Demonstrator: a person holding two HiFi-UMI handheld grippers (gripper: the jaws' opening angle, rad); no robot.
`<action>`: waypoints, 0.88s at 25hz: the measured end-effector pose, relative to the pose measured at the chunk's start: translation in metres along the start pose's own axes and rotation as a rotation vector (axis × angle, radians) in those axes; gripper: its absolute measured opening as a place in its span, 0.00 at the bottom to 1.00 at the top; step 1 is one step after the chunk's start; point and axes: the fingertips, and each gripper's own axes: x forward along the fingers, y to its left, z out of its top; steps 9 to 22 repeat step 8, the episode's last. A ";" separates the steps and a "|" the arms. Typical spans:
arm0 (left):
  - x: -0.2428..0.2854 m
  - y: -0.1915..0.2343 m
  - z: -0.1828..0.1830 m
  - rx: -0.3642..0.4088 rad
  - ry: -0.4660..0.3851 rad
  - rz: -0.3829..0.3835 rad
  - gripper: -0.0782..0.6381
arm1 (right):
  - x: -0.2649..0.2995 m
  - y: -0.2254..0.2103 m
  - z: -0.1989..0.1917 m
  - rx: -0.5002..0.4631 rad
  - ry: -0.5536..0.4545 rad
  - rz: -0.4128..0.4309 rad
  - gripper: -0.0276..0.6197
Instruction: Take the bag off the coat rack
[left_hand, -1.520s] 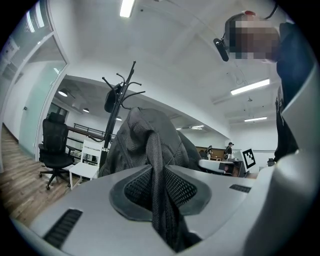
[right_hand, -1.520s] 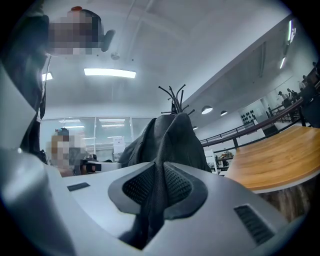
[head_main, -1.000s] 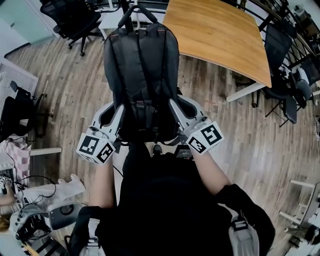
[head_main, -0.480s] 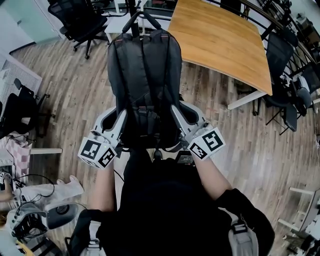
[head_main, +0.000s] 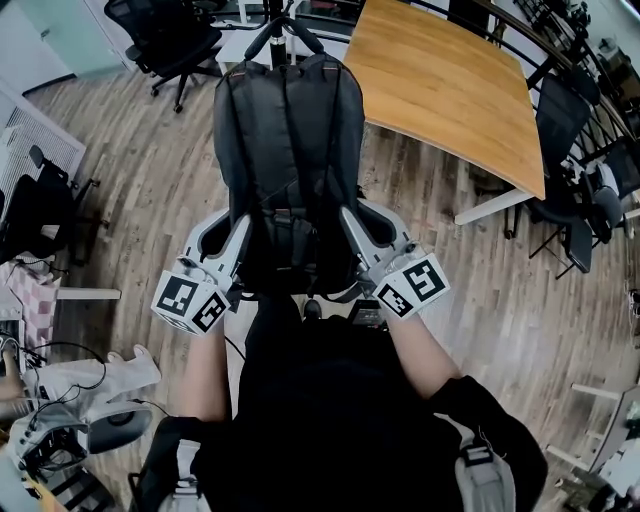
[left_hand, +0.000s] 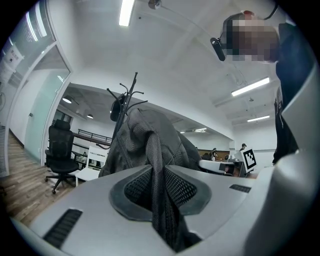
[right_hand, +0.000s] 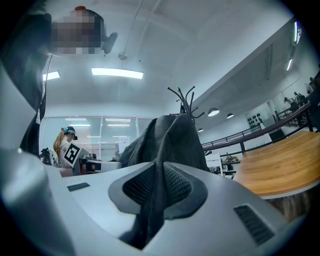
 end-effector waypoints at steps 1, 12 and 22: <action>-0.001 0.000 0.001 -0.001 -0.002 0.002 0.23 | 0.000 0.001 0.001 -0.003 -0.001 0.004 0.15; 0.004 -0.004 0.018 -0.001 -0.027 0.013 0.23 | 0.005 -0.005 0.018 -0.047 -0.010 0.051 0.15; 0.004 -0.004 0.018 -0.001 -0.027 0.013 0.23 | 0.005 -0.005 0.018 -0.047 -0.010 0.051 0.15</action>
